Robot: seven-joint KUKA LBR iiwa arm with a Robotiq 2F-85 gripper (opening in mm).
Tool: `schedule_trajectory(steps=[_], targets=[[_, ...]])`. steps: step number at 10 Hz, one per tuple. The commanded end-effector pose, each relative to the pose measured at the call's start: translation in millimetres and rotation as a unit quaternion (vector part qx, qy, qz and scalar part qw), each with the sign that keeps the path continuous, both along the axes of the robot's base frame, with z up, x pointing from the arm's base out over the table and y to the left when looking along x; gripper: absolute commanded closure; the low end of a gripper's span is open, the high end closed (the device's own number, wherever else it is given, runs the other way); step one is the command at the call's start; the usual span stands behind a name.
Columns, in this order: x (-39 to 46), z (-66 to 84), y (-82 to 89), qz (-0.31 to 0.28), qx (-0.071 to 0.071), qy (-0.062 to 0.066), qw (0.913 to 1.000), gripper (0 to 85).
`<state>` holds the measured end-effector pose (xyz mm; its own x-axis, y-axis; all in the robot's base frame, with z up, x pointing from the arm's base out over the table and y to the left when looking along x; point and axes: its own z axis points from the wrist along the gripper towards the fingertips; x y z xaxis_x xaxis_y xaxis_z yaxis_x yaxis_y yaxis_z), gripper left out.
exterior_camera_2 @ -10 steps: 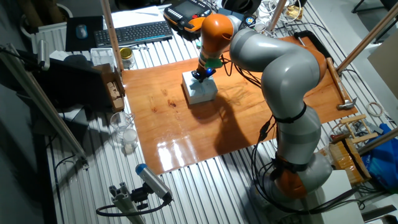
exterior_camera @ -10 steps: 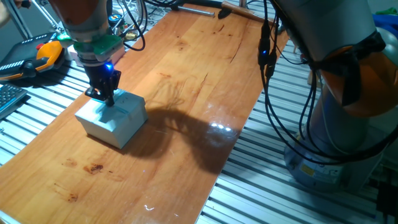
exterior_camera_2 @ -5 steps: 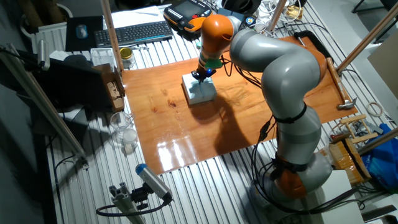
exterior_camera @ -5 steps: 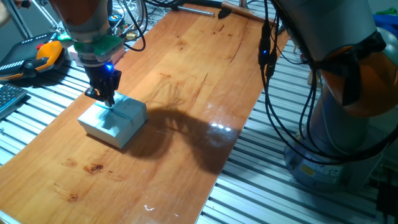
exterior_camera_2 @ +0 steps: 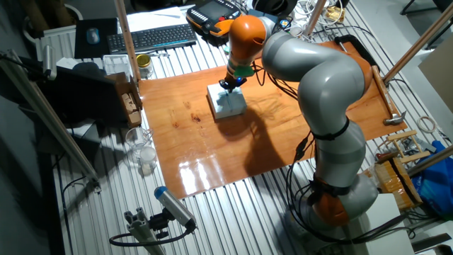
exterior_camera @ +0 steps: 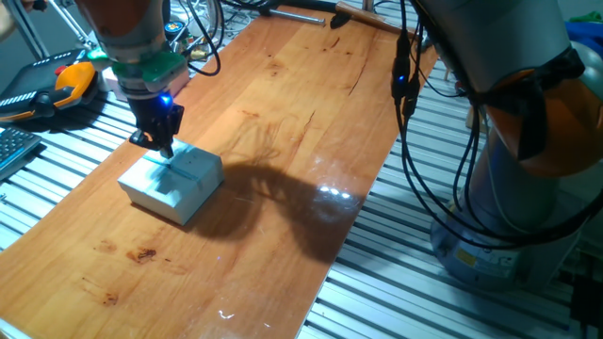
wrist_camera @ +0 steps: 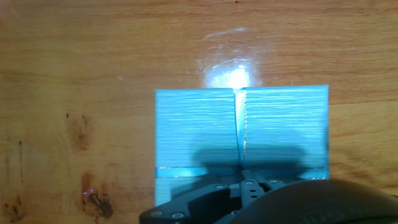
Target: Cover the box
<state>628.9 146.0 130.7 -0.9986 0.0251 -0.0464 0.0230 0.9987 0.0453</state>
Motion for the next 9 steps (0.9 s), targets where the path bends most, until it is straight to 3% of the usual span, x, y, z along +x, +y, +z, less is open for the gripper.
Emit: schedule_trajectory(steps=[1, 3, 7, 9], targets=[[0.4, 3.0, -2.6, 0.001, -0.005, 0.000, 1.0000, 85.0], [2.0, 11.8, -11.9, 0.004, -0.023, 0.003, 0.9997, 85.0], [-4.7, 20.4, -36.7, 0.010, -0.016, 0.001, 0.9998, 85.0], [-11.3, 26.2, -47.1, 0.013, -0.022, 0.000, 0.9997, 85.0]])
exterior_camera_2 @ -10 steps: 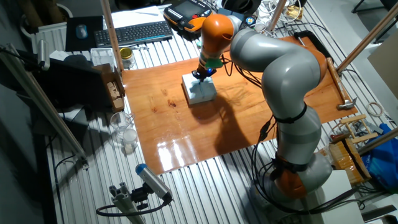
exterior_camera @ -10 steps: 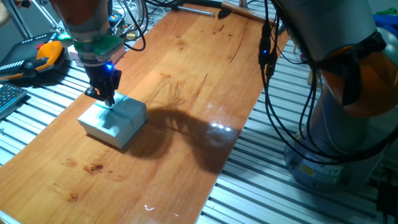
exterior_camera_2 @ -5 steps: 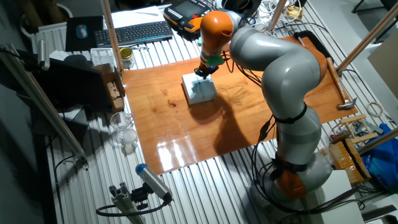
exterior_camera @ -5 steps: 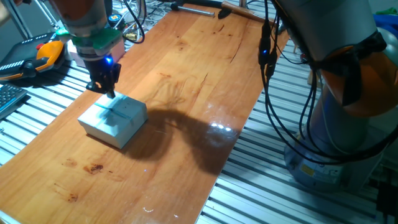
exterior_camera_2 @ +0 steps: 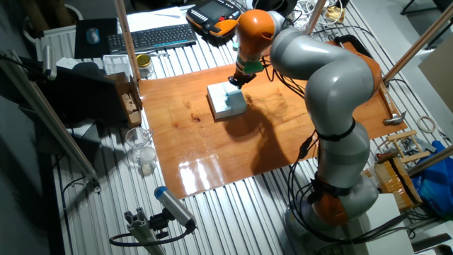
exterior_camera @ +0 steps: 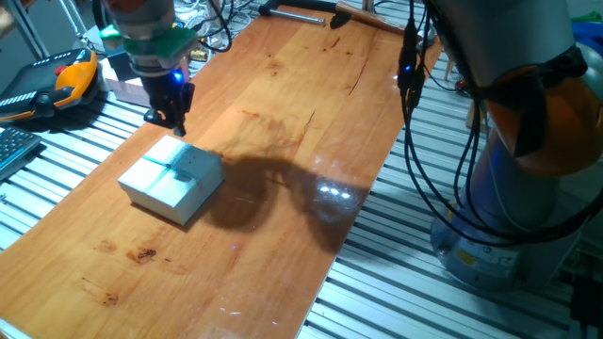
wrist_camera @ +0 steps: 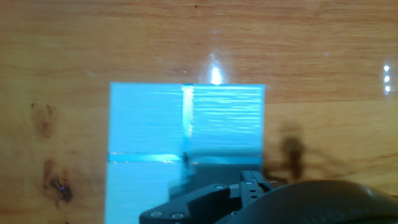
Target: Cover the box
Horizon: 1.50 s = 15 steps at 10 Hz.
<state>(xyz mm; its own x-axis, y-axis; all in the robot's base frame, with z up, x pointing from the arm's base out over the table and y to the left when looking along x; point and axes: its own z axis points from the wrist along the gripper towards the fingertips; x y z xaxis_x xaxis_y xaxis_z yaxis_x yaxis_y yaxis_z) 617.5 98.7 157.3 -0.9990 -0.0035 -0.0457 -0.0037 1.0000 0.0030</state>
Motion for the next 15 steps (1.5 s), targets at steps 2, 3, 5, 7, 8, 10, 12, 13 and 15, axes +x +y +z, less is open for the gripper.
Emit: schedule_trajectory(steps=[2, 3, 5, 7, 8, 10, 12, 13, 15], targets=[[-6.4, 2.8, -15.8, 0.005, -0.002, -0.001, 1.0000, 85.0], [-10.6, 0.7, -23.3, 0.005, -0.003, -0.006, 1.0000, 85.0], [-19.5, 3.2, -40.0, 0.004, -0.003, -0.007, 1.0000, 85.0], [-26.4, 14.9, -49.8, -0.002, -0.009, -0.004, 0.9999, 85.0], [-30.0, 16.6, -53.0, -0.005, -0.008, -0.004, 0.9999, 85.0], [-38.0, 22.5, -58.3, -0.002, -0.014, -0.007, 0.9999, 85.0], [-41.1, 28.9, -67.4, 0.008, -0.013, -0.006, 0.9999, 85.0], [-41.6, 30.2, -69.7, 0.012, -0.013, -0.008, 0.9998, 85.0], [-42.4, 31.7, -72.5, 0.015, -0.012, -0.009, 0.9998, 85.0]])
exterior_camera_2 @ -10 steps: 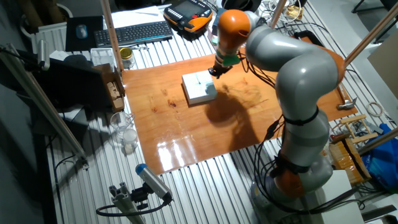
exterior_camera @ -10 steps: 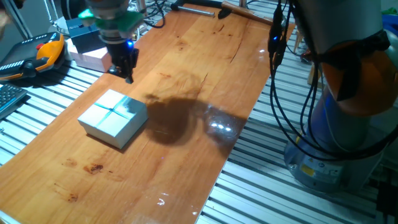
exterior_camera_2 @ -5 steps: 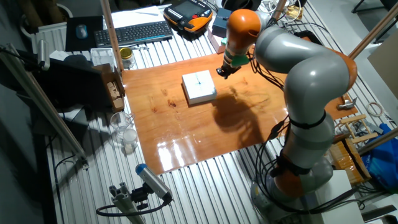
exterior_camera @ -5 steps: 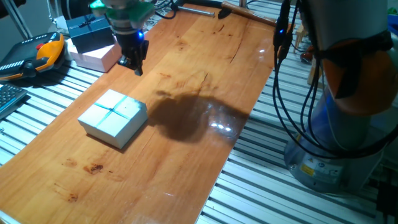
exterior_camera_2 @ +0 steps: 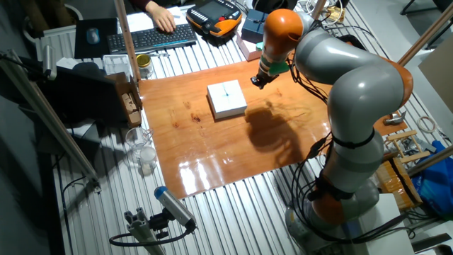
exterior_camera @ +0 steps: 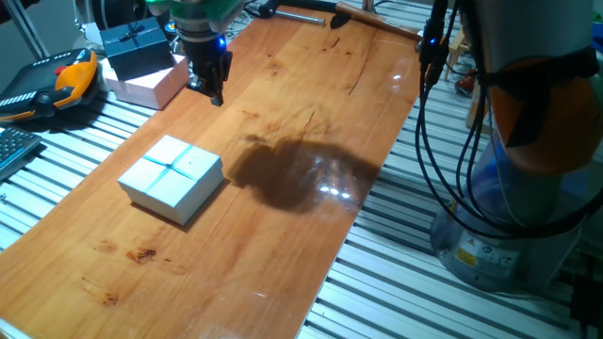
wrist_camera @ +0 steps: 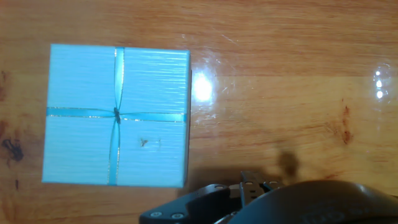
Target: Cover the box
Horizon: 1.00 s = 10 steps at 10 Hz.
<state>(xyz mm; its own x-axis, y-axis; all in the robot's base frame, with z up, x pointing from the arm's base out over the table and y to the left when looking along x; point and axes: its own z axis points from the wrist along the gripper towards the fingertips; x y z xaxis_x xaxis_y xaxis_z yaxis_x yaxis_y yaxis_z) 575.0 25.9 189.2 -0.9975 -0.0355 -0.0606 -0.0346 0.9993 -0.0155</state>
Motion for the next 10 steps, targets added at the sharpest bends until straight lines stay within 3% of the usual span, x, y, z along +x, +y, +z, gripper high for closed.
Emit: schedule_trajectory(steps=[1, 10], targets=[[-0.2, 0.4, -1.3, 0.001, 0.004, 0.002, 1.0000, 85.0], [-0.9, 1.4, -2.6, -0.003, 0.008, 0.002, 1.0000, 85.0]])
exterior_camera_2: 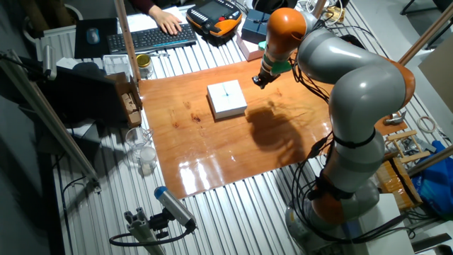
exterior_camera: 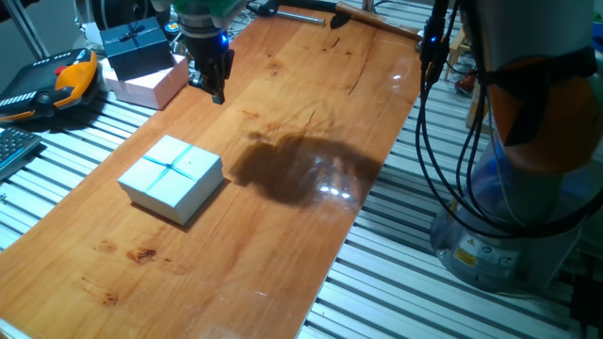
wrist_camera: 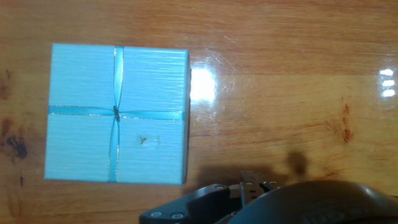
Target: Cover the box
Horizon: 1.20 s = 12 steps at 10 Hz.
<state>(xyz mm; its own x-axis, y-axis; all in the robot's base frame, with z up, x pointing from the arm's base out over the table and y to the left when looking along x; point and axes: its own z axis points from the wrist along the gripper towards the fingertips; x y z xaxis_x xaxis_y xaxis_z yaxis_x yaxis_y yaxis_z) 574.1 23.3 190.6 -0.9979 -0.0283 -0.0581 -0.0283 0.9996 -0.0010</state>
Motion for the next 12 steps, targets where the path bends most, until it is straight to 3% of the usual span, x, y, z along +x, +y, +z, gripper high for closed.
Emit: schedule_trajectory(steps=[1, 12], targets=[[0.3, 0.0, 0.0, 0.000, -0.002, -0.001, 1.0000, 85.0], [0.9, -0.3, 1.0, 0.002, -0.008, -0.006, 0.9999, 85.0]])
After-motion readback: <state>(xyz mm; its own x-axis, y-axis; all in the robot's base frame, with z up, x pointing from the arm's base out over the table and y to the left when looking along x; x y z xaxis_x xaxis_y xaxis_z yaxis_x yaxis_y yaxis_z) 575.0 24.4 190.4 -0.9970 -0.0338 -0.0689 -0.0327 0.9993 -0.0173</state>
